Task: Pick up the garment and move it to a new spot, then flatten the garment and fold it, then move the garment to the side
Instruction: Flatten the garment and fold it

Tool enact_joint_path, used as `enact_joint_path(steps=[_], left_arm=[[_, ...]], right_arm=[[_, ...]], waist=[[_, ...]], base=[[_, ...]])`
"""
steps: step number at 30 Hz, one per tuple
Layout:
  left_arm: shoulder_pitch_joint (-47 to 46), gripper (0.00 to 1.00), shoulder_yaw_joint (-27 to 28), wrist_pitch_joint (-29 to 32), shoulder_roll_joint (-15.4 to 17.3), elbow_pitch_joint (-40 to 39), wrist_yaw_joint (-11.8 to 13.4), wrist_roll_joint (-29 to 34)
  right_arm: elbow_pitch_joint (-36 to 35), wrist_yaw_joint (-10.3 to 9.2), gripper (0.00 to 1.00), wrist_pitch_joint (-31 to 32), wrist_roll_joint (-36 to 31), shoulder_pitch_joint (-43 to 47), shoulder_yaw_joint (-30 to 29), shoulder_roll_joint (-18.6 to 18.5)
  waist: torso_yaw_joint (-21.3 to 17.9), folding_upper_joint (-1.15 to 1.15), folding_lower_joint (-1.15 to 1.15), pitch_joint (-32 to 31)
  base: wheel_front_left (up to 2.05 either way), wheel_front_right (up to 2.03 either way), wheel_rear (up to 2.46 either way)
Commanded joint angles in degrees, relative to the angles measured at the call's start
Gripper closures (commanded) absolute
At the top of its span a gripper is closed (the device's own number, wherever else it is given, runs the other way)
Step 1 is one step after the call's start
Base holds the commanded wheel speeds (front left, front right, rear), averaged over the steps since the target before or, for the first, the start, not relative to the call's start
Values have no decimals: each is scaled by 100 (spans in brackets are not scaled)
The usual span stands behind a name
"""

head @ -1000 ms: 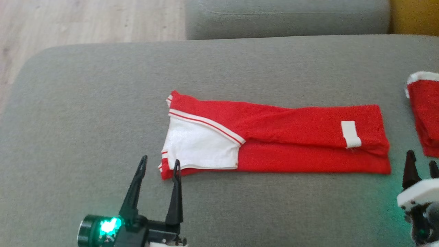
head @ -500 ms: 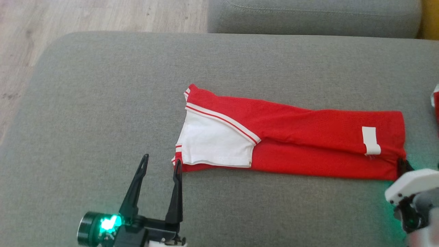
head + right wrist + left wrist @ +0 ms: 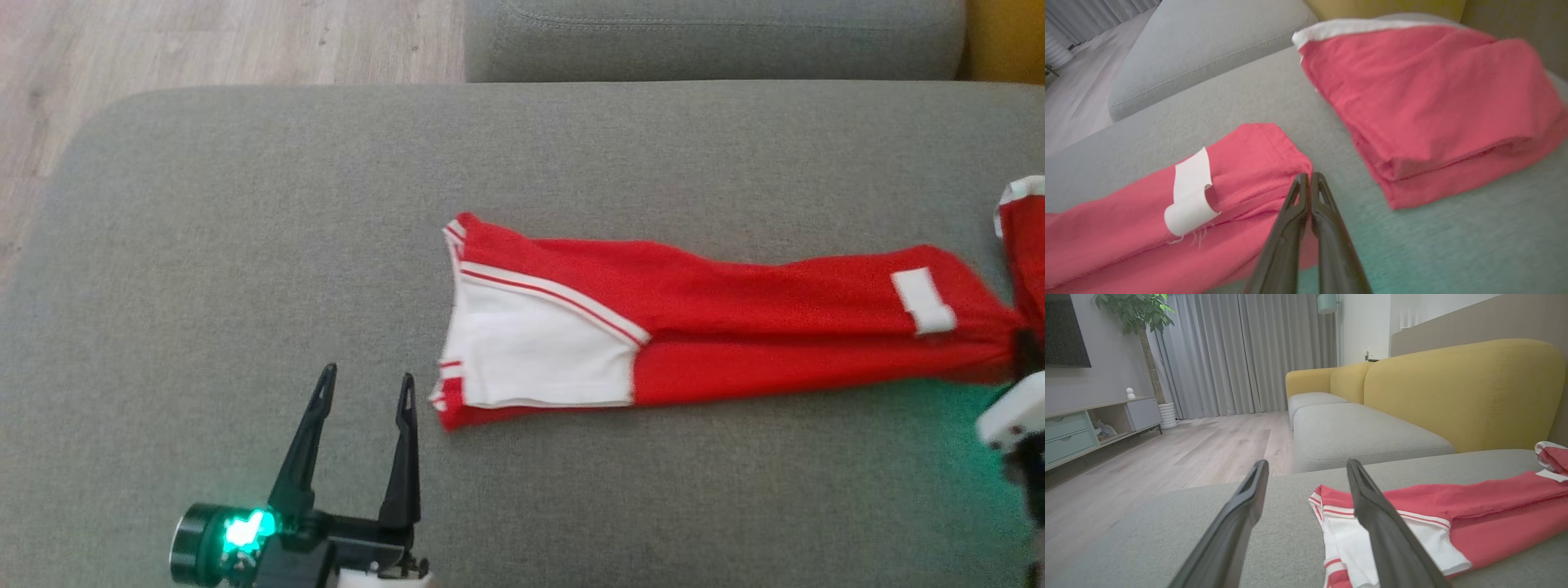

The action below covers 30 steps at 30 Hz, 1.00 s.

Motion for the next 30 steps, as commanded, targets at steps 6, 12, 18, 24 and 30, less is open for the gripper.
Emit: enact_joint_path(steps=[6,12,18,24,30], left_arm=[[-75,0,413,-29,-39,-167,-145,101],[10,0,575,-29,-109,-152,-310,134],[60,0,643,-29,-184,-94,-485,219],[89,0,697,-29,-257,-38,-661,304],[79,0,755,-29,-321,-20,-769,360]], right_arm=[[-810,37,100,122,359,-62,193,-524],[-1955,37,100,408,683,9,572,-342],[-2817,37,100,697,620,296,692,20],[-2958,37,100,1004,465,688,310,168],[-2747,37,0,997,-70,843,-334,249]], waist=[[-52,0,0,34],[-83,0,0,25],[-68,0,0,3],[-53,0,0,76],[-88,0,0,188]], base=[[0,0,0],[0,0,0],[0,0,0],[0,0,0],[0,0,0]])
